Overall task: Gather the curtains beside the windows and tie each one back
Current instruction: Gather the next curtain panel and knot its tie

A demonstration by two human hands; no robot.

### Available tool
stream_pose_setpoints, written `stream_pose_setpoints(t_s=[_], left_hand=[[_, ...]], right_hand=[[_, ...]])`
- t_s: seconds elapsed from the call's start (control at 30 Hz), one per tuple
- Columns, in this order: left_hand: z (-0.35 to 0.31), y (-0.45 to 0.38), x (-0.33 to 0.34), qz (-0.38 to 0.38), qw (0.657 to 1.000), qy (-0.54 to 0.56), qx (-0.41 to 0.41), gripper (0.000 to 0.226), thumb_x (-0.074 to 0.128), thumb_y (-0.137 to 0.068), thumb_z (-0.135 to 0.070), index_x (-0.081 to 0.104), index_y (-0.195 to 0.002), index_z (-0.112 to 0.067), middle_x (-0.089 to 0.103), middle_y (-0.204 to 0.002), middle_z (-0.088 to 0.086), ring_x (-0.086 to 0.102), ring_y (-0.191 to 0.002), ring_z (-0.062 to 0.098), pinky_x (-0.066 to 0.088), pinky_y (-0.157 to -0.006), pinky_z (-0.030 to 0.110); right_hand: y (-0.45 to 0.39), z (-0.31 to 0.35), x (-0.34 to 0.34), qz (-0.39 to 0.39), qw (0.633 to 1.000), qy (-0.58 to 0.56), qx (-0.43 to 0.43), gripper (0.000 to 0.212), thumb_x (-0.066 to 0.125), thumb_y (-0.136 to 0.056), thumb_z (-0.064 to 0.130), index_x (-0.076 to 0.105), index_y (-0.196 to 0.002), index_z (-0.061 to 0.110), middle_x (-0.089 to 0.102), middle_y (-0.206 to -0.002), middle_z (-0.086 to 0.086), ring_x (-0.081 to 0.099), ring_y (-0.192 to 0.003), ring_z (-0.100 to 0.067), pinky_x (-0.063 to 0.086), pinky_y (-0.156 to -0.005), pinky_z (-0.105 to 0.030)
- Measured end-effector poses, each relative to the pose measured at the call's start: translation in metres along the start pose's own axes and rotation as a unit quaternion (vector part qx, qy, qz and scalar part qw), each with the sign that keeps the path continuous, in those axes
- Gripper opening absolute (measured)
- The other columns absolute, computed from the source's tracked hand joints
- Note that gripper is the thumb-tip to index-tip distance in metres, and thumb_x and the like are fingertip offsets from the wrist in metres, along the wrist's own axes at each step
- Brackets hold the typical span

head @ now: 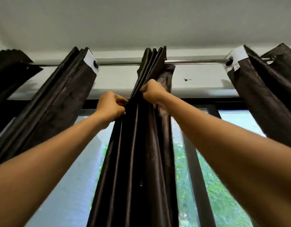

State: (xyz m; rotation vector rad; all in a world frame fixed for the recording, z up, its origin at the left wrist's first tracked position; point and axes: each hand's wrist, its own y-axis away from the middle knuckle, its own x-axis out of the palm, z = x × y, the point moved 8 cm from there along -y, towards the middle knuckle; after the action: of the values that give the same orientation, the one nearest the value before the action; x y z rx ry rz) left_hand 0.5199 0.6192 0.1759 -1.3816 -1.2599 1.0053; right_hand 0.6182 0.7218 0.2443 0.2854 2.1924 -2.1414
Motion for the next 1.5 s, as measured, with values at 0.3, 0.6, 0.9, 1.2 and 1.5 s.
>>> stream_pose_setpoints(t_s=[0.3, 0.6, 0.9, 1.2, 1.5], left_hand=[[-0.009, 0.001, 0.03, -0.051, 0.996, 0.075, -0.013, 0.035, 0.082, -0.064, -0.003, 0.072, -0.097, -0.002, 0.072, -0.093, 0.016, 0.067, -0.094, 0.025, 0.054, -0.089, 0.042], [0.016, 0.097, 0.028, -0.015, 0.998, -0.06, -0.024, 0.009, 0.068, -0.061, 0.004, 0.06, -0.058, 0.002, 0.054, -0.051, 0.017, 0.058, -0.058, 0.031, 0.036, -0.051, 0.03], [0.038, 0.232, 0.024, 0.062, 0.99, -0.1, -0.078, 0.045, 0.063, -0.06, 0.011, 0.031, -0.043, -0.016, 0.024, -0.04, -0.007, 0.025, -0.042, 0.002, 0.027, -0.042, 0.019], [0.029, 0.292, -0.006, 0.092, 0.977, -0.129, -0.144, 0.006, 0.062, -0.066, 0.012, 0.063, -0.063, 0.007, 0.055, -0.053, 0.007, 0.052, -0.056, 0.01, 0.036, -0.051, 0.025], [0.022, 0.354, -0.038, 0.102, 0.971, -0.116, -0.182, 0.03, 0.062, -0.066, 0.012, 0.048, -0.046, -0.005, 0.055, -0.05, 0.006, 0.056, -0.057, 0.015, 0.044, -0.05, 0.028]], right_hand=[[0.07, -0.069, -0.061, -0.056, 0.982, 0.085, 0.16, 0.022, 0.057, -0.083, 0.001, 0.058, -0.105, 0.0, 0.061, -0.109, -0.021, 0.059, -0.105, -0.037, 0.04, -0.072, -0.032], [0.175, -0.066, -0.023, 0.037, 0.98, 0.066, 0.186, 0.025, 0.047, -0.082, -0.005, 0.059, -0.104, -0.003, 0.059, -0.092, -0.02, 0.06, -0.088, -0.035, 0.04, -0.063, -0.029], [0.321, -0.041, 0.004, 0.116, 0.967, 0.165, 0.157, 0.066, 0.044, -0.086, -0.007, 0.021, -0.145, 0.008, 0.061, -0.111, -0.016, 0.059, -0.105, -0.035, 0.036, -0.07, -0.032], [0.412, -0.008, 0.025, 0.193, 0.959, 0.174, 0.113, 0.073, 0.045, -0.085, -0.01, 0.017, -0.15, 0.008, 0.065, -0.103, -0.015, 0.063, -0.095, -0.036, 0.047, -0.076, -0.04], [0.482, 0.078, 0.041, 0.175, 0.978, 0.084, 0.071, 0.05, 0.062, -0.084, 0.055, 0.065, -0.107, 0.01, 0.07, -0.077, -0.007, 0.068, -0.074, -0.027, 0.037, -0.052, -0.029]])
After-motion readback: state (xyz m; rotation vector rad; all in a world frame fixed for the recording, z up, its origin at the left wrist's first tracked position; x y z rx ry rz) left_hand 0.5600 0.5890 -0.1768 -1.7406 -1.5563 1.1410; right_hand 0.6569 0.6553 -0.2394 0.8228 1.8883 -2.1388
